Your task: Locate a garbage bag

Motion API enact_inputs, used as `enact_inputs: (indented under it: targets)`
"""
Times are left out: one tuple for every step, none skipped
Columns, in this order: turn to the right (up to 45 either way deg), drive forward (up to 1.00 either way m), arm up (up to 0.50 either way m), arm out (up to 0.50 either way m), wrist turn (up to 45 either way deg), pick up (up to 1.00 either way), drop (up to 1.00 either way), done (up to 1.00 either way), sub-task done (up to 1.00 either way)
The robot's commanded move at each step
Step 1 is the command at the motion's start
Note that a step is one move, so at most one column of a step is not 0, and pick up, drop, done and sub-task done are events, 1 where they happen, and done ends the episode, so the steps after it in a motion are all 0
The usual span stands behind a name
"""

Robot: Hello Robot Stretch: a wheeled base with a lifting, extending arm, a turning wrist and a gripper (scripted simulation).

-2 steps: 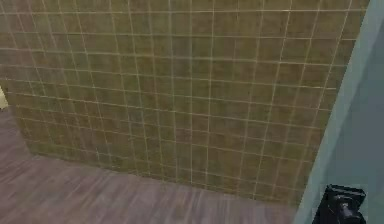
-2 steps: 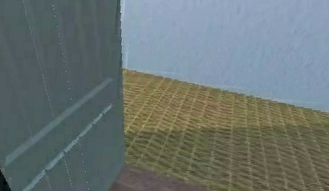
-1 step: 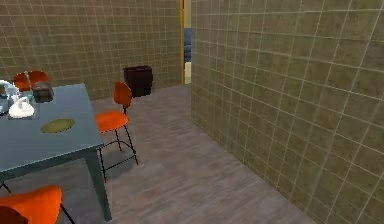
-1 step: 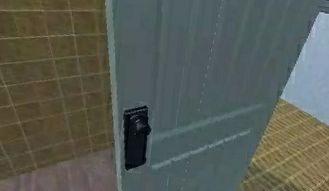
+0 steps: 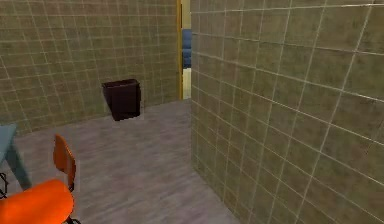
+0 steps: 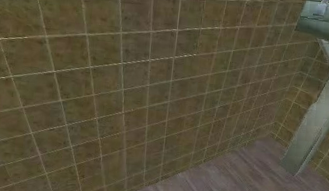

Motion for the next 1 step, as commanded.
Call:
enact_inputs:
  targets:
    - [-3.0,0.0,0.0,0.0,0.0,0.0,0.0,0.0,0.0]
